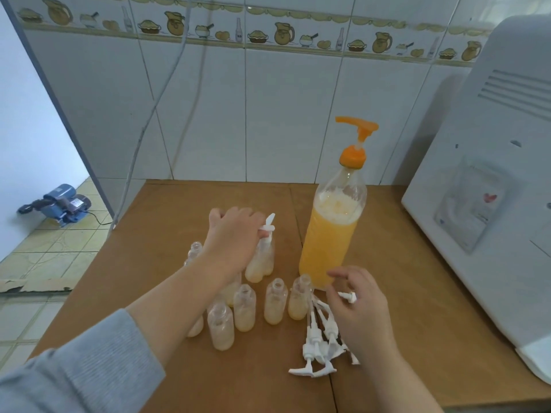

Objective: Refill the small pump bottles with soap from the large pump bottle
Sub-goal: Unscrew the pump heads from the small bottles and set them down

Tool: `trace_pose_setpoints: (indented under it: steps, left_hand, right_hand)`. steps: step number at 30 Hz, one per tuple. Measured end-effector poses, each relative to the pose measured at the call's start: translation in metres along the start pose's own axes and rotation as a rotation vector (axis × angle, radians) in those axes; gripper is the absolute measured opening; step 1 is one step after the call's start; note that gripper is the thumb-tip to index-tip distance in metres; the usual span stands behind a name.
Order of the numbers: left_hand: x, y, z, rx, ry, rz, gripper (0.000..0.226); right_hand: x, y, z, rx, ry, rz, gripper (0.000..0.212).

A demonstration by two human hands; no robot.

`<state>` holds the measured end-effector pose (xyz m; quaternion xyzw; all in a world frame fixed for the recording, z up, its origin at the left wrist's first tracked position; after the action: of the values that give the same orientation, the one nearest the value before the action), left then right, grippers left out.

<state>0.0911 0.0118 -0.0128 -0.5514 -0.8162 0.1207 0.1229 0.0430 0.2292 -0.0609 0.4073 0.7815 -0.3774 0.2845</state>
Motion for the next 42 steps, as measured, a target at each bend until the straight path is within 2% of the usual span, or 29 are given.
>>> trace_pose_setpoints:
  steps: [3, 6, 8, 11, 14, 16, 18, 19, 20, 21, 23, 25, 28, 31, 33, 35, 37, 40, 42]
  left_hand:
    - [0.003, 0.003, -0.026, 0.175, 0.029, 0.049, 0.024]
    - [0.004, 0.008, -0.052, 0.322, 0.119, 0.106, 0.020]
    - [0.007, 0.013, -0.068, 0.341, 0.159, 0.146, 0.014]
    - [0.010, 0.021, -0.084, 0.330, 0.235, 0.167, 0.021]
    - [0.008, 0.028, -0.089, 0.319, 0.359, 0.142, 0.023]
    - [0.001, 0.034, -0.084, 0.242, 0.570, 0.060, 0.036]
    - [-0.008, 0.043, -0.071, 0.017, 0.818, -0.098, 0.073]
    - [-0.009, 0.049, -0.063, -0.120, 0.901, -0.158, 0.085]
    - [-0.008, 0.057, -0.055, -0.236, 0.949, -0.182, 0.088]
    - [-0.005, 0.064, -0.046, -0.298, 0.979, -0.173, 0.081]
    - [0.001, 0.073, -0.036, -0.288, 1.072, -0.144, 0.051]
    - [0.008, 0.078, -0.035, -0.305, 1.296, -0.128, 0.038]
    - [0.011, 0.082, -0.041, -0.470, 1.634, -0.183, 0.049]
    - [0.009, 0.080, -0.049, -0.586, 1.777, -0.258, 0.062]
    - [0.009, 0.079, -0.052, -0.598, 1.749, -0.323, 0.064]
    - [0.015, 0.080, -0.054, -0.648, 1.682, -0.346, 0.059]
    - [0.019, 0.082, -0.056, -0.682, 1.691, -0.328, 0.057]
    - [0.015, 0.082, -0.060, -0.648, 1.810, -0.313, 0.056]
    - [0.012, 0.081, -0.061, -0.634, 1.772, -0.344, 0.058]
  right_hand:
    - [-0.034, -0.019, -0.001, -0.033, -0.041, -0.049, 0.025]
    - [-0.065, -0.038, 0.003, -0.169, -0.030, -0.060, 0.035]
    - [-0.082, -0.046, 0.007, -0.221, -0.045, -0.092, 0.034]
    - [-0.103, -0.049, 0.007, -0.193, -0.131, -0.170, 0.011]
    - [-0.110, -0.046, 0.008, -0.240, -0.142, -0.210, 0.014]
    - [-0.111, -0.044, 0.007, -0.243, -0.116, -0.215, 0.011]
    - [-0.111, -0.045, 0.003, -0.196, -0.154, -0.164, 0.011]
    - [-0.113, -0.045, 0.000, -0.178, -0.203, -0.125, 0.012]
    - [-0.114, -0.045, -0.003, -0.172, -0.266, -0.088, 0.014]
    - [-0.116, -0.044, -0.005, -0.173, -0.338, -0.049, 0.018]
    - [-0.119, -0.043, -0.008, -0.194, -0.457, 0.034, 0.022]
    - [-0.119, -0.043, -0.009, -0.231, -0.500, 0.087, 0.023]
    - [-0.117, -0.042, -0.011, -0.316, -0.644, 0.124, 0.016]
    - [-0.117, -0.041, -0.013, -0.376, -0.863, 0.197, 0.017]
    - [-0.115, -0.040, -0.012, -0.392, -1.025, 0.239, 0.051]
    - [-0.112, -0.038, -0.010, -0.399, -1.080, 0.249, 0.086]
    - [-0.108, -0.035, -0.007, -0.398, -1.115, 0.280, 0.097]
    - [-0.099, -0.036, -0.010, -0.298, -1.165, 0.402, 0.080]
    - [-0.095, -0.036, -0.014, -0.266, -1.186, 0.438, 0.074]
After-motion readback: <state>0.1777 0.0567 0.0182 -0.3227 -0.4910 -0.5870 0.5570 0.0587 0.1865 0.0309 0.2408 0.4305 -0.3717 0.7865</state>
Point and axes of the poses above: each hand's wrist, its own y-axis away from the middle knuckle, its own z-axis out of the palm, x = y × z, the point moved 2 cm from there along -y, towards the middle knuckle, and after that the axes turned 3 degrees about x, right-handed, at the moved point
